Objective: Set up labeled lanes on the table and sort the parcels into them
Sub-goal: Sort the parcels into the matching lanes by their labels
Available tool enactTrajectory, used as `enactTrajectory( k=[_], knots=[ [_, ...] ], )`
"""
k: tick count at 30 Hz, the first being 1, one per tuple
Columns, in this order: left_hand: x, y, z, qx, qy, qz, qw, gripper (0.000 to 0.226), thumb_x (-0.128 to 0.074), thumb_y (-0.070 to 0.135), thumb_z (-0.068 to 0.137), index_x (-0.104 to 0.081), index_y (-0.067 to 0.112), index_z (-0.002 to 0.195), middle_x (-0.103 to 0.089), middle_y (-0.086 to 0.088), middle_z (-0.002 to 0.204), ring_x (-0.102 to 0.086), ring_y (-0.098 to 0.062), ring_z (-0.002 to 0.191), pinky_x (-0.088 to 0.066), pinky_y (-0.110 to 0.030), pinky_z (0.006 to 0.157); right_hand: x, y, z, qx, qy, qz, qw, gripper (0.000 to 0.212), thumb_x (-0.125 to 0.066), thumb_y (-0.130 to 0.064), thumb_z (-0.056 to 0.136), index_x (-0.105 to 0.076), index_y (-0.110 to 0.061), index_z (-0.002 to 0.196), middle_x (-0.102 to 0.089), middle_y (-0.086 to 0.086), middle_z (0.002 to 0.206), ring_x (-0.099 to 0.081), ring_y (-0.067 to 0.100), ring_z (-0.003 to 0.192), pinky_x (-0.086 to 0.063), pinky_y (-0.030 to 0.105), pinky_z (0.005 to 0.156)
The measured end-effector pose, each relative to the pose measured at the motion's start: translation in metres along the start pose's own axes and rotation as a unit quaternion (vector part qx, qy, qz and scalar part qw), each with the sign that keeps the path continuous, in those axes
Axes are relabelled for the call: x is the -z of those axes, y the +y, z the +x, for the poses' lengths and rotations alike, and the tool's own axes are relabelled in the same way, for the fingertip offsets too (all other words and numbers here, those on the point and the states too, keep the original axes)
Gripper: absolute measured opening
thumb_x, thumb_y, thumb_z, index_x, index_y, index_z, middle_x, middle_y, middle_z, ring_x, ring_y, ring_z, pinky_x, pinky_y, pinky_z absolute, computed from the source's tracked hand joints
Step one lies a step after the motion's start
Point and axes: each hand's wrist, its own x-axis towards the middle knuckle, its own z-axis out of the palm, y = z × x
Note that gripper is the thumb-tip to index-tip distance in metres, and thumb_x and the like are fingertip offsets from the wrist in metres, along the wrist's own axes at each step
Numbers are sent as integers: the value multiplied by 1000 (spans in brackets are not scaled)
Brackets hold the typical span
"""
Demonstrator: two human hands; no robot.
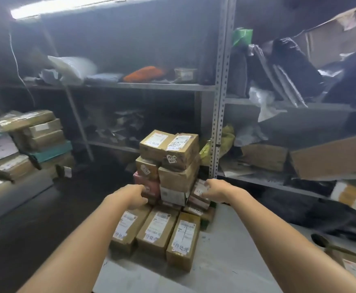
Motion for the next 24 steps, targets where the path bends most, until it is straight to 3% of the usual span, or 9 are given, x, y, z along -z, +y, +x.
enactTrajectory(
  k=[7, 12, 15, 21, 24],
  knots=[
    [62, -11, 46, -34, 101, -67, 992, 38, -55, 40, 95, -56, 28, 131, -62, -2, 127, -59, -21, 106, -51, -35, 89, 31, -50, 51, -13, 93, 57, 994, 52, -61, -46, 92, -53, -19, 136, -59, 4, 134, -57, 23, 117, -50, 38, 97],
    [76, 14, 84, -19, 142, -179, 973, 43, -57, 37, 95, -53, 26, 137, -61, -2, 129, -60, -15, 95, -52, -31, 82, 42, -59, 91, -12, 152, 156, 976, 53, -58, -44, 96, -51, -14, 139, -59, 6, 137, -56, 25, 124, -47, 38, 99],
    [78, 25, 109, -11, 136, -209, 968, 42, -59, 35, 95, -54, 23, 135, -61, -4, 127, -62, -18, 99, -53, -31, 81, 42, -60, 115, -14, 159, 203, 966, 50, -56, -40, 98, -51, -14, 140, -59, 6, 138, -55, 26, 126, -45, 37, 99],
    [88, 44, 160, -29, 138, -238, 961, 45, -57, 39, 93, -53, 25, 136, -61, -5, 129, -64, -27, 105, -55, -42, 92, 49, -60, 165, -32, 183, 240, 953, 46, -57, -38, 97, -51, -16, 138, -61, 6, 135, -57, 26, 121, -48, 39, 98],
    [94, 50, 189, -44, 134, -237, 961, 44, -51, 34, 97, -50, 24, 140, -58, -6, 134, -60, -26, 110, -53, -39, 91, 53, -59, 186, -63, 202, 271, 939, 48, -57, -36, 98, -49, -16, 140, -58, 7, 139, -55, 27, 126, -46, 38, 101]
  ],
)
